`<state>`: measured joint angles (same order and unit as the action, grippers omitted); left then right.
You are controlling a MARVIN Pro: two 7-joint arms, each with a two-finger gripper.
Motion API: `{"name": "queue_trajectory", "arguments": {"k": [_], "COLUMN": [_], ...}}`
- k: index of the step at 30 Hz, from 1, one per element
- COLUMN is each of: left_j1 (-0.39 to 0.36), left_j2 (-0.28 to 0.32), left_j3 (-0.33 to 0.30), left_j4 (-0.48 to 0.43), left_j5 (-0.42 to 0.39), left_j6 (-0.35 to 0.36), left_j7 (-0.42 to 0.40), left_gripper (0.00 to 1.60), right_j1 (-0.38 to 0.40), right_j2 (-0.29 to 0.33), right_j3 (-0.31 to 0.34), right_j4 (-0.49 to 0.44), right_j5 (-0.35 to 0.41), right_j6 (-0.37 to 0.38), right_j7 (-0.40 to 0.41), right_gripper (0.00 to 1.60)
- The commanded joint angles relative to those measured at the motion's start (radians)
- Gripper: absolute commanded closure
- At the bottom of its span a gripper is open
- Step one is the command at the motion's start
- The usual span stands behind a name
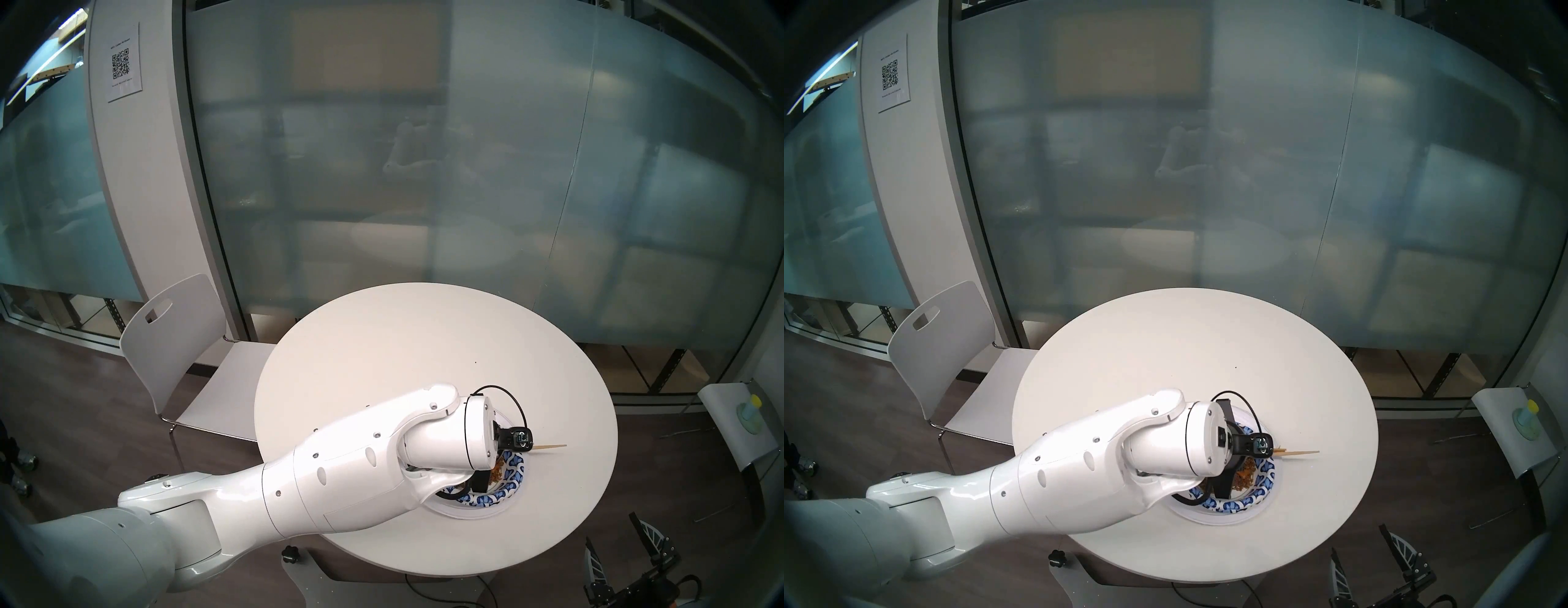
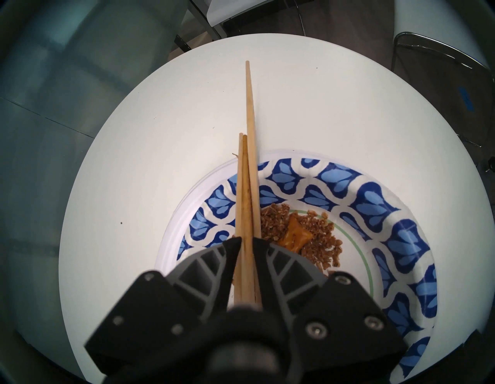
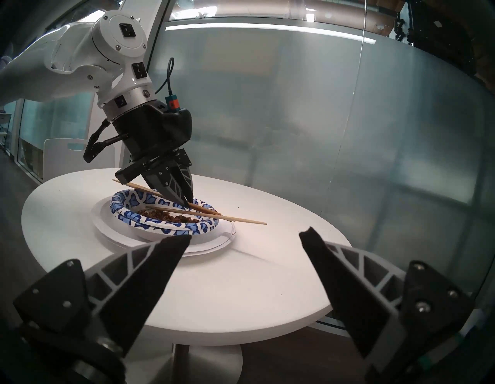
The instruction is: Stack the plates into one stack
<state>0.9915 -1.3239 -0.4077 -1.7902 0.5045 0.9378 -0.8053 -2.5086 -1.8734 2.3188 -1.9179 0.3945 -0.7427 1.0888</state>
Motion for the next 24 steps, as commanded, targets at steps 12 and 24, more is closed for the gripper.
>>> {"name": "queue_trajectory", "arguments": {"k": [12,24], "left_j1": [-0.003,0.024], "left_j2": [0.035,0.062], "left_j3": [-0.043,-0.166], "left_j4": [-0.073,-0.157], "left_j5": [-0.014,-0.084], "left_j6": [0.019,0.022], "left_j7": [-0.026,-0.043], "left_gripper": [0.84,0.85], "right_j1": [-0.010,0.003], "right_j2": [0.026,0.049], "right_j3": [-0.012,-0.018], "right_j4": [-0.005,-0.015], "right_j5": [0.012,0.001], "right_j6": [-0.010,0.004], "right_j7": [0.002,-0.010], "right_gripper": [0.00,0.00]}}
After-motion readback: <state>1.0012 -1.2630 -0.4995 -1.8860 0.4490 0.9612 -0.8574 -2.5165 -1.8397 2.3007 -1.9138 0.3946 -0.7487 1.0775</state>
